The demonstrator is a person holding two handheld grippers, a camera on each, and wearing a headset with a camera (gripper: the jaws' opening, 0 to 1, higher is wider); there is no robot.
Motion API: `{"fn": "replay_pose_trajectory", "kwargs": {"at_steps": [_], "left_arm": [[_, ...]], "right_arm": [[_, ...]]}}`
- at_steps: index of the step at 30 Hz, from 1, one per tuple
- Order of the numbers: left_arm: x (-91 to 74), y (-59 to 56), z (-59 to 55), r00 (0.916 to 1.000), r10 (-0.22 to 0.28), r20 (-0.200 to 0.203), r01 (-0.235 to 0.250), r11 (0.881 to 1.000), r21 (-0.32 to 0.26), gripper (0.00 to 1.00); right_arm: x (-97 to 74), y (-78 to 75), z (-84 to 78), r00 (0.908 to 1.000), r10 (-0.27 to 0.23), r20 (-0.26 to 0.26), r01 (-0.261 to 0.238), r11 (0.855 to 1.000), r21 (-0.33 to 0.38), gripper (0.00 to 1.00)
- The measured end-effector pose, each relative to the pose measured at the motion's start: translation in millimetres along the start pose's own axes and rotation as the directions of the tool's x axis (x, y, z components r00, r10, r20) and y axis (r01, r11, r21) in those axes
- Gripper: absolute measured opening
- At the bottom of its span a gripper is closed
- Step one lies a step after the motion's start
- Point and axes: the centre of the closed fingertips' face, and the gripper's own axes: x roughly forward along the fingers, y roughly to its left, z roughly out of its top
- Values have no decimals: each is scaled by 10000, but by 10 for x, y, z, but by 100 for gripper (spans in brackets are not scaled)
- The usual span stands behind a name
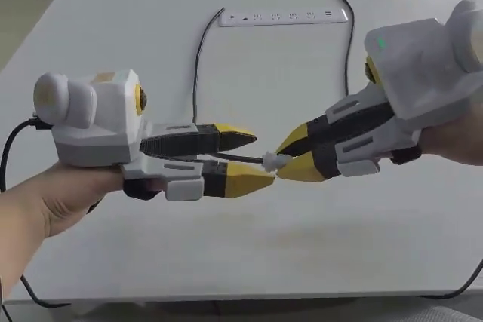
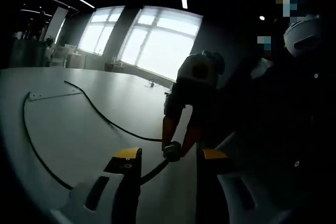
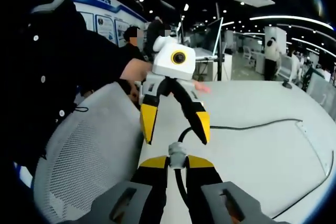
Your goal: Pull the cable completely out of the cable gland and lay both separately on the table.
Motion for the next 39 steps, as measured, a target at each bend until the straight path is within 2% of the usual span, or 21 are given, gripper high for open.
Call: {"fn": "replay_pose_trajectory", "kwargs": {"at_steps": [1,10,14,17,28,32,39], "left_arm": [[2,-7,3,10000,-50,22,51,10000,-20,40],[35,-40,-64,9990,-396,-223,397,9992,43,33],[31,-87,-16,9976,-689,113,691,9973,-252,25],[37,-85,-38,9977,-673,8,673,9975,-216,26],[23,-179,-34,9931,-1139,274,1152,9918,-556,24],[27,-202,-39,9922,-1213,293,1226,9912,-500,21],[33,-224,-37,9918,-1252,275,1262,9912,-398,21]], "right_arm": [[1,11,1,10000,44,-1,-44,10000,1,6],[-4,73,30,9997,242,27,-242,9997,-75,6],[1,106,38,9995,325,14,-325,9994,-136,6],[2,118,52,9994,346,29,-345,9993,-172,6],[-4,173,78,9987,506,114,-504,9985,-191,6],[-15,183,85,9983,552,178,-551,9984,-106,6],[-40,183,80,9981,582,221,-581,9983,-55,6]]}}
